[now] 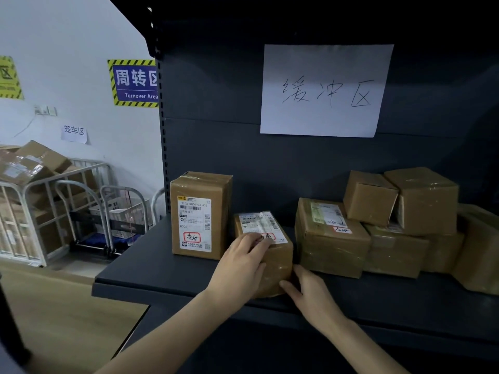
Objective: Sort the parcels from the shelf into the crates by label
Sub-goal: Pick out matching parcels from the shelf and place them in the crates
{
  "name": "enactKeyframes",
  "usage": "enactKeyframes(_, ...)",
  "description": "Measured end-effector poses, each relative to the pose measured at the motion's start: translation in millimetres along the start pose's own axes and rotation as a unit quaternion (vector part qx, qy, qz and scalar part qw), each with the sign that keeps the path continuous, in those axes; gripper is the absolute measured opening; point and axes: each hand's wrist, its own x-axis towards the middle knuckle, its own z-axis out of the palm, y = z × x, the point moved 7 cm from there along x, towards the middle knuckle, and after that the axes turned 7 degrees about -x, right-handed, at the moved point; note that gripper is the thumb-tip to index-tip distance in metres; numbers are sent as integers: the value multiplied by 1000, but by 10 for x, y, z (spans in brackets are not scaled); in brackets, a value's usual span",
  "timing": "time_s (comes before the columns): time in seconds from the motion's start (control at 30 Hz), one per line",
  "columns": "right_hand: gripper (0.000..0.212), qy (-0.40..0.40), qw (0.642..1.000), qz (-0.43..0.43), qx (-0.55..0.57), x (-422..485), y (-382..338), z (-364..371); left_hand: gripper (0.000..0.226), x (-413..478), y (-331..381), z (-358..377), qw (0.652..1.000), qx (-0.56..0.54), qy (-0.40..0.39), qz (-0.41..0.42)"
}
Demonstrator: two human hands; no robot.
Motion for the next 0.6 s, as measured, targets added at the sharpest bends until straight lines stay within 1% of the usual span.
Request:
enactKeyframes(0.2, 47, 5, 1000, -5, -10, 65, -12, -190, 50, -38, -44, 2, 1000, -8, -5, 21)
enactKeyframes(0.37, 48, 5, 1000, -22, -16, 115, -82, -287, 51, -55, -66, -10, 999, -4, -10, 30)
enactKeyframes(0.47, 53, 9, 999, -31, -32, 126, -139, -355, 52, -28, -73, -34, 999, -8, -20, 33)
enactKeyframes(0.53, 58, 11, 998, -36, -47, 122, -168, -398, 56, -24, -132, -54, 999, -14, -30, 14)
enactKeyframes(0.6, 61, 12, 998, -45, -52, 117, -198, -431, 68, -45, -257, -66, 997, -50, -33, -39)
